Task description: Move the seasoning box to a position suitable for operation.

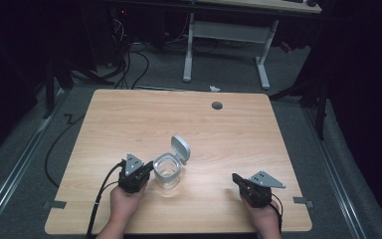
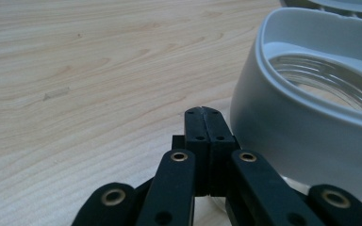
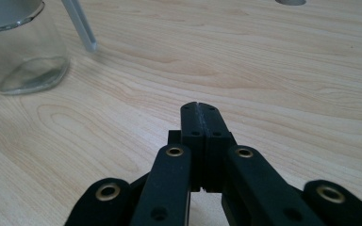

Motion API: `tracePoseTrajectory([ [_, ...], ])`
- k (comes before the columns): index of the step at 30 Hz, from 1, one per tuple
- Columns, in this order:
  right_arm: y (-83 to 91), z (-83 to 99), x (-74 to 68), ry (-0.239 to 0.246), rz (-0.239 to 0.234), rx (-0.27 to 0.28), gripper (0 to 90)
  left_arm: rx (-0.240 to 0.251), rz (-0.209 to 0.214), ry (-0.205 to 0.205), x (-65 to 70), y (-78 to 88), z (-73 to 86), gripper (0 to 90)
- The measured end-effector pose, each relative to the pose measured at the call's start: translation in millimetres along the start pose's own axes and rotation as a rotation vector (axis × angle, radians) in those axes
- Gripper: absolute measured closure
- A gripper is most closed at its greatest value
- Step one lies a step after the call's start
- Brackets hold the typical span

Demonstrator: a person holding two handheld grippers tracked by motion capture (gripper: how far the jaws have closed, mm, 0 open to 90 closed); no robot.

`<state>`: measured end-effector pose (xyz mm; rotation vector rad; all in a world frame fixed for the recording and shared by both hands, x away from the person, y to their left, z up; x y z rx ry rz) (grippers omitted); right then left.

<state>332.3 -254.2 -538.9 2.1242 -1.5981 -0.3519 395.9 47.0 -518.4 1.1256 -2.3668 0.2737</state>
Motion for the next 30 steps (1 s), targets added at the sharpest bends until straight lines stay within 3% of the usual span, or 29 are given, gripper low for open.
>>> tracePoseTrajectory([
  [7, -0.8, -0.3, -1.9, 0.009, 0.004, 0.004, 90.0, -0.012, 0.027, 0.009, 18.5, 9.5, 10.9, 90.0],
  [16, -1.4, 1.8, -4.6, 0.019, 0.001, -0.003, 89.7, -0.033, 0.07, 0.007, 38.2, 6.4, 24.3, 89.3],
  [22, -1.3, 3.5, -1.1, 0.007, 0.01, -0.009, 88.7, -0.034, 0.079, 0.004, 38.0, 4.8, 27.1, 85.8],
  [26, -1.5, 3.5, -2.9, 0.0, 0.017, -0.024, 86.2, -0.031, 0.087, 0.016, 34.0, 16.6, 24.4, 84.8],
  [28, -2.8, 2.0, -5.9, 0.002, 0.03, -0.028, 84.4, -0.043, 0.094, 0.002, 35.7, 23.5, 26.4, 83.9],
  [30, -4.8, -1.0, -10.9, 0.0, 0.022, -0.04, 83.9, -0.053, 0.104, 0.016, 40.0, 30.9, 29.6, 82.1],
])
Point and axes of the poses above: each handheld gripper's, and its own axes: y roughly backward along the jaws, z roughly out of its underside, x roughly to its right, the point moved 5 cm from there along -y, roughly forward along the jaws, and after that the axes turned 12 degrees about z, right-handed, at the moved point
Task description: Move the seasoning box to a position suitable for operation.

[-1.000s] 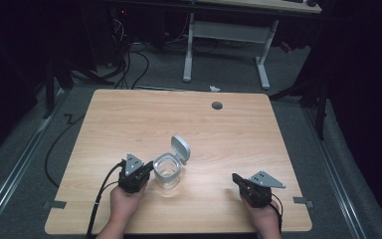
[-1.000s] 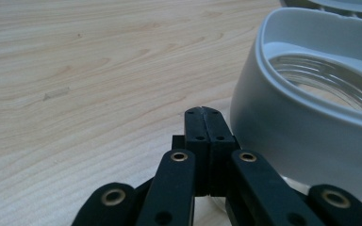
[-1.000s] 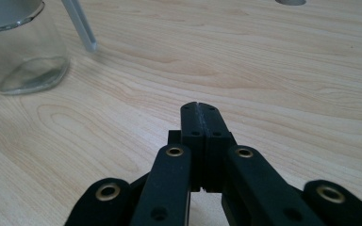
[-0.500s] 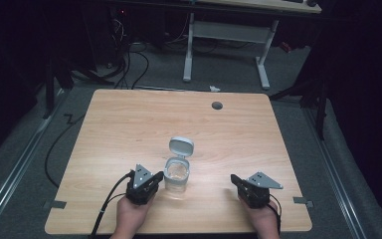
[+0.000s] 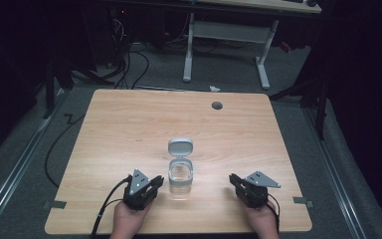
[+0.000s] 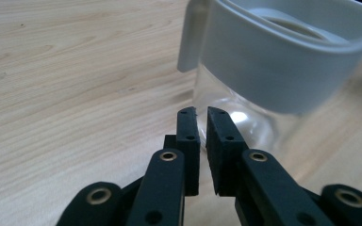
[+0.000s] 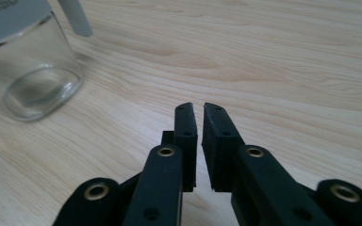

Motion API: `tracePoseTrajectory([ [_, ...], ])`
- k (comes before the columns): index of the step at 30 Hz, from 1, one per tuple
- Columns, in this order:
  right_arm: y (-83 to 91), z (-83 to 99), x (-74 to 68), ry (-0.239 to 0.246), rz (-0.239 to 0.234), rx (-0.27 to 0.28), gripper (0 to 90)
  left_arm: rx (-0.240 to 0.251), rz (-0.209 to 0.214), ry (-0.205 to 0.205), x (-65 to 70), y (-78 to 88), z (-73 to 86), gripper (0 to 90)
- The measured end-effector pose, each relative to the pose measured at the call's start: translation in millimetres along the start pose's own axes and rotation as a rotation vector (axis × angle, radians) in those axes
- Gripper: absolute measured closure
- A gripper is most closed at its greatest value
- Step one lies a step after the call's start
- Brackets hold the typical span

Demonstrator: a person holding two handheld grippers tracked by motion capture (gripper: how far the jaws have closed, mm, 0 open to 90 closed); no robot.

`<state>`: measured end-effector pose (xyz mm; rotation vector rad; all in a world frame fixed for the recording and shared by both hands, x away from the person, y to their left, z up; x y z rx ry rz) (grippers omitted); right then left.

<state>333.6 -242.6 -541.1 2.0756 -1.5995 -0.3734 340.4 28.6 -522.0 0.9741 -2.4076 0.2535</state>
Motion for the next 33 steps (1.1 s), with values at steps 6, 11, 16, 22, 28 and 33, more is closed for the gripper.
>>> tracePoseTrajectory([
  [6, -6.0, -15.3, -11.5, 0.01, -0.013, 0.004, 89.9, -0.026, 0.07, 0.011, 20.6, 13.8, 18.9, 83.6],
  [11, -17.6, -34.8, -29.2, 0.055, -0.034, 0.028, 89.8, -0.067, 0.113, 0.019, 29.9, 6.8, 30.7, 87.0],
  [16, -34.7, -55.9, -40.6, 0.051, -0.071, 0.041, 90.0, -0.087, 0.133, 0.003, 34.8, -5.6, 35.9, 89.3],
  [22, -49.5, -81.4, -47.8, 0.048, -0.097, 0.055, 90.0, -0.095, 0.138, -0.004, 34.8, -12.9, 38.3, 90.0],
  [28, -55.0, -100.4, -58.0, 0.049, -0.097, 0.091, 90.0, -0.097, 0.143, 0.029, 31.9, -15.9, 36.7, 90.0],
  [33, -55.1, -112.3, -65.6, 0.047, -0.109, 0.114, 90.0, -0.087, 0.139, 0.041, 29.6, -17.5, 36.7, 90.0],
])
Point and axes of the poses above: each handheld gripper's, and its own axes: y roughly backward along the jaws, z roughly out of its underside, x roughly to its right, the point moved 5 cm from there along -y, roughly forward along the jaws, and after that the axes turned 12 degrees about z, right-handed, at the moved point
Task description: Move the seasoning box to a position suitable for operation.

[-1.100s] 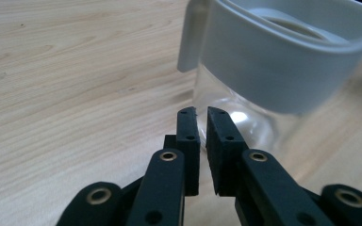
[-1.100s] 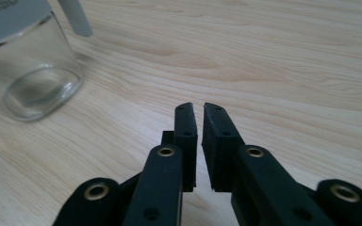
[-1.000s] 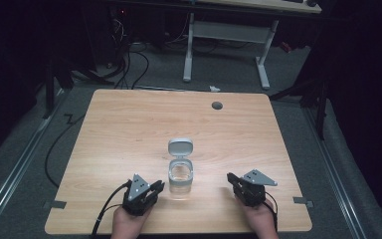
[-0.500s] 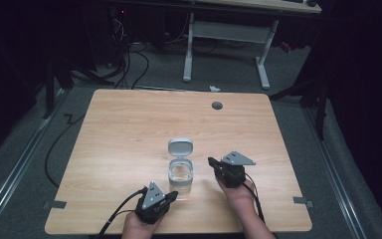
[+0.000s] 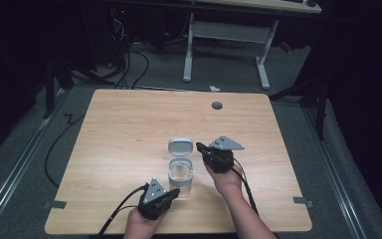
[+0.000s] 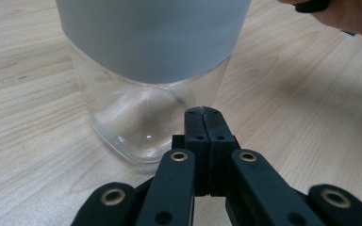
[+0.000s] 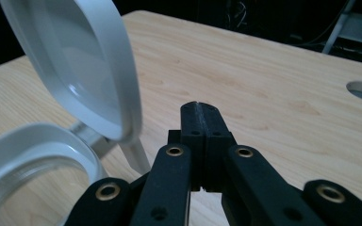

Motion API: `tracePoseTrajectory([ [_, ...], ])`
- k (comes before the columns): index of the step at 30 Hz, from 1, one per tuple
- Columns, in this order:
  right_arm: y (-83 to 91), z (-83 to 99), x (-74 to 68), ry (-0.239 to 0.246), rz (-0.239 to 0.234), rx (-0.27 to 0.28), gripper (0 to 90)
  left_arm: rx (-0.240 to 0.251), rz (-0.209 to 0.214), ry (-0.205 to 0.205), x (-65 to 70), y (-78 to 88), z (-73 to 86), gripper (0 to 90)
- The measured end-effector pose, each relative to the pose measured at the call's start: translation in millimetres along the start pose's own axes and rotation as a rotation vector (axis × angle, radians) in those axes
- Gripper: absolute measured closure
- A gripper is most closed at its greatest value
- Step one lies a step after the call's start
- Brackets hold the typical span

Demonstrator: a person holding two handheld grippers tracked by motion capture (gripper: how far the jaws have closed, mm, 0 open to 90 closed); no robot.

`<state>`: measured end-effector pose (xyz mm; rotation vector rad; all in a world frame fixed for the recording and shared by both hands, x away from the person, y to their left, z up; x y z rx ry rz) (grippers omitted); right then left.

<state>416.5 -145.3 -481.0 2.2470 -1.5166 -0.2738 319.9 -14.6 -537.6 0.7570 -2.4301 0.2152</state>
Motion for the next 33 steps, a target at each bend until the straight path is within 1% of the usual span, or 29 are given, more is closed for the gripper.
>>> tracePoseTrajectory([
  [2, -0.7, -4.6, -2.9, 0.001, -0.006, 0.006, 90.0, -0.005, 0.002, -0.015, 1.0, -1.1, 2.3, 90.0],
  [4, -1.8, -9.4, -5.3, 0.011, -0.008, 0.016, 90.0, -0.007, 0.002, -0.017, 1.5, -0.9, 2.8, 90.0],
  [6, -1.9, -13.6, -7.0, 0.002, -0.012, 0.024, 90.0, 0.001, 0.001, -0.011, 0.5, -0.7, 1.7, 90.0],
  [7, -1.9, -15.5, -7.5, 0.007, -0.014, 0.028, 90.0, 0.005, 0.002, -0.007, 0.3, -0.5, 1.1, 90.0],
  [14, -2.3, -23.2, -11.3, 0.008, -0.028, 0.041, 90.0, 0.004, 0.004, 0.0, 0.5, -0.5, 1.1, 90.0],
  [16, -1.3, -24.6, -11.9, 0.008, -0.03, 0.045, 90.0, 0.003, 0.005, -0.003, 0.6, -0.3, 1.2, 90.0],
  [22, 2.1, -21.3, -15.9, 0.019, -0.037, 0.046, 90.0, 0.003, 0.004, -0.015, 1.3, -0.3, 1.9, 90.0],
  [23, 3.6, -20.4, -16.8, 0.018, -0.039, 0.046, 90.0, 0.004, 0.005, -0.021, 1.7, -0.3, 2.1, 90.0],
  [29, 15.2, -13.7, -20.1, 0.024, -0.049, 0.056, 90.0, 0.005, 0.005, -0.027, 2.3, -0.5, 2.5, 89.9],
  [33, 22.3, -11.1, -19.1, 0.025, -0.045, 0.068, 90.0, 0.001, 0.004, -0.031, 2.4, -0.4, 2.8, 89.9],
])
Point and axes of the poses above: each handheld gripper's, and its own axes: y roughly backward along the jaws, z roughly out of its underside, x roughly to its right, the point moved 5 cm from there along -y, roughly forward along the jaws, and after that the axes turned 12 degrees about z, right-handed, at the moved point
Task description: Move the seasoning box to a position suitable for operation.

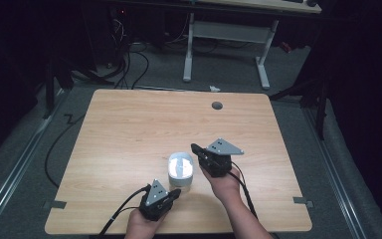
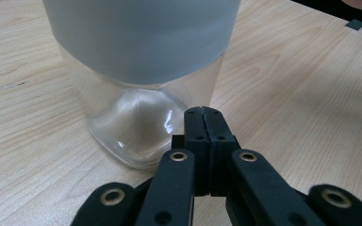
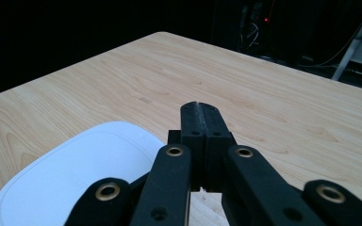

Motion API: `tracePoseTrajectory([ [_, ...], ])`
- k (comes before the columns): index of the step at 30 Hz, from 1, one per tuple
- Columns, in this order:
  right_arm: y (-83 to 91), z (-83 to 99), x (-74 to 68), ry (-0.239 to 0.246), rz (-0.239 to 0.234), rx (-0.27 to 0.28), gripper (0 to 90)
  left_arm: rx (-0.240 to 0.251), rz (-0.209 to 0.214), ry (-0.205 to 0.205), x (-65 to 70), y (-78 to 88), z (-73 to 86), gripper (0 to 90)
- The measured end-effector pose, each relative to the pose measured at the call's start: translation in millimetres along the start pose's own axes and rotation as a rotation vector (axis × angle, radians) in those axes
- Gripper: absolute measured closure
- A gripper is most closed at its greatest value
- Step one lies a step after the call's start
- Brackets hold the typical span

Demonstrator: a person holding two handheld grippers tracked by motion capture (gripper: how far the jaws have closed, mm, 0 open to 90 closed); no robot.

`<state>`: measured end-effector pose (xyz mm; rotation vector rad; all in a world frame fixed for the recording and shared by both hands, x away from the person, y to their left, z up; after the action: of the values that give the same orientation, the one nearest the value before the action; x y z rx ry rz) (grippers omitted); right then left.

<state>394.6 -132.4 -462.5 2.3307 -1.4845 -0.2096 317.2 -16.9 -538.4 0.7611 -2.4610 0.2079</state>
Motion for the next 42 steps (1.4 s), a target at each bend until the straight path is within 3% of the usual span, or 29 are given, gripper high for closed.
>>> tracePoseTrajectory([
  [13, 3.6, 6.1, 9.7, -0.006, 0.023, -0.007, 90.0, 0.009, 0.011, 0.014, 2.5, 5.4, -7.5, 89.9],
  [16, 5.3, 7.0, 13.1, -0.009, 0.031, -0.011, 90.0, -0.002, 0.01, -0.038, 5.8, 9.4, -10.7, 89.8],
  [22, 10.4, 11.6, 22.2, -0.023, 0.043, -0.009, 89.9, -0.016, 0.003, -0.069, 1.6, 27.3, -21.9, 88.2],
  [26, 14.8, 16.4, 28.4, -0.038, 0.056, -0.013, 89.7, -0.008, 0.005, -0.113, -7.6, 42.3, -31.1, 83.0],
  [33, 18.8, 26.8, 44.0, -0.037, 0.081, -0.038, 89.6, 0.071, -0.083, -0.123, -35.6, 65.5, -59.2, 79.7],
  [42, 27.4, 42.6, 66.9, -0.055, 0.113, -0.066, 88.5, 0.127, -0.211, -0.077, -80.1, 80.9, -73.2, 68.5],
])
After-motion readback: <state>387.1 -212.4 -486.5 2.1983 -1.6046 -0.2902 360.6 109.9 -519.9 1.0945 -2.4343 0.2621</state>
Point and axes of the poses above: each handheld gripper's, and its own axes: y roughly backward along the jaws, z roughly out of its underside, x roughly to its right, the point moved 5 cm from there along -y, roughly forward along the jaws, and after that the axes turned 12 degrees about z, right-handed, at the moved point
